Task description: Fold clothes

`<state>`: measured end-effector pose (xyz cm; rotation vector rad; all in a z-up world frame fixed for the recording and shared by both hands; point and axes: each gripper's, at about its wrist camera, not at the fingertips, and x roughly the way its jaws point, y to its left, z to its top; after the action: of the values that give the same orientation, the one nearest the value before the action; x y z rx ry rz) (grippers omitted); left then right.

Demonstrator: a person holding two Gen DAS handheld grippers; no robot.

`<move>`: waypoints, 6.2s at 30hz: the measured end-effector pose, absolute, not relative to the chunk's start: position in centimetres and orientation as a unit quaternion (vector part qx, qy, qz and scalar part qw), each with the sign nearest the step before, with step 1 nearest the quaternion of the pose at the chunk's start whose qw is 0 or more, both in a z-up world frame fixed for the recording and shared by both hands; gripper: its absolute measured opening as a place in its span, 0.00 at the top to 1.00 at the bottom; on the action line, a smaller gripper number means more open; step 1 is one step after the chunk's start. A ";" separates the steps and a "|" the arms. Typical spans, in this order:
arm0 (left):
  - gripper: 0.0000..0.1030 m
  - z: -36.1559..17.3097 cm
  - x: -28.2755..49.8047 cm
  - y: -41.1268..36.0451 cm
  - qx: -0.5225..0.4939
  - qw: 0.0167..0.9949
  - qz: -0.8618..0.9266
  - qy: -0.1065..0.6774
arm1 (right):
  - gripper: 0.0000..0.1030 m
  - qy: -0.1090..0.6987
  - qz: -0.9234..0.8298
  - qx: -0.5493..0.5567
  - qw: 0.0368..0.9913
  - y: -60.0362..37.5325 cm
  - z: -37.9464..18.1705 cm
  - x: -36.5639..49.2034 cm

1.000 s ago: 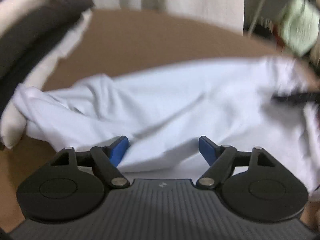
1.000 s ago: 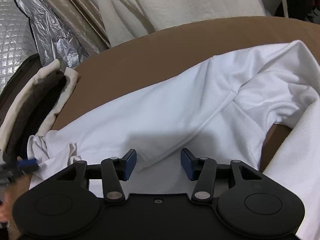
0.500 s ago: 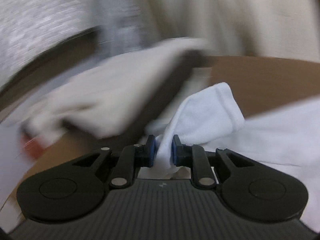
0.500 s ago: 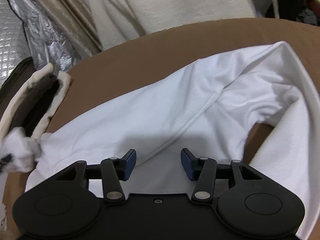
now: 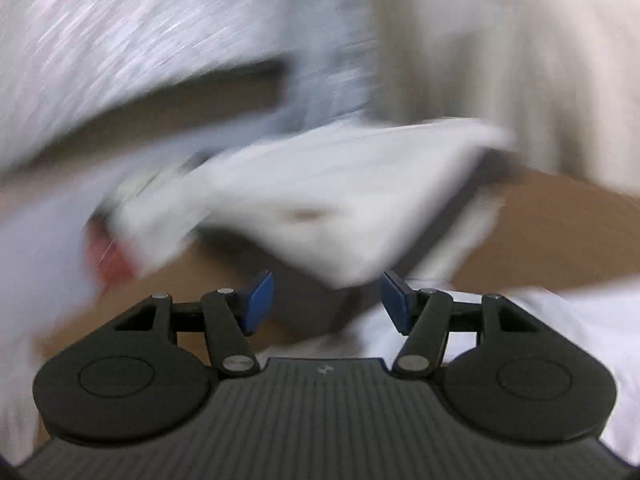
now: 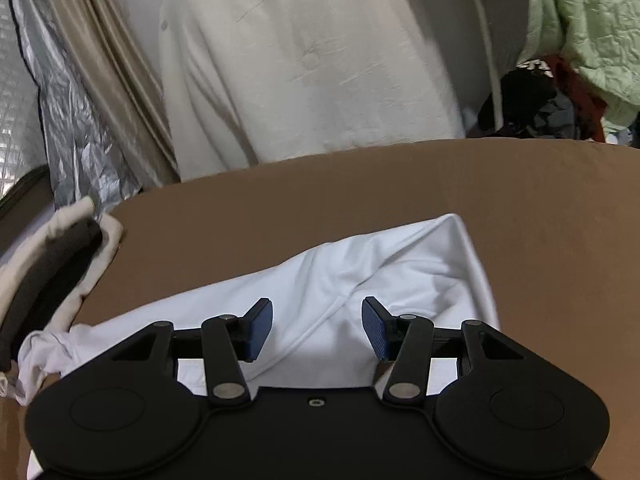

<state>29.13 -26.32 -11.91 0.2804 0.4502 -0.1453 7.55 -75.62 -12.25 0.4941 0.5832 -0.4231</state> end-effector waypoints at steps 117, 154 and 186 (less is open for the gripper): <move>0.08 -12.6 26.7 -32.6 -0.066 0.861 -0.351 0.363 | 0.91 0.322 -0.165 0.089 0.928 -62.6 -15.5 15.0; 0.20 -16.4 30.5 -39.4 0.188 0.922 -0.165 0.296 | 0.61 0.326 -0.228 0.320 0.860 -69.7 -18.9 12.4; 0.94 -12.6 31.3 -27.1 -0.155 0.854 -0.237 0.436 | 0.90 0.300 -0.016 0.316 0.900 -60.9 -11.8 7.0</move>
<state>31.29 -27.11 -12.59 -0.3270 0.9175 -0.4989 6.99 -60.89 -11.77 0.6540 0.6204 -0.0335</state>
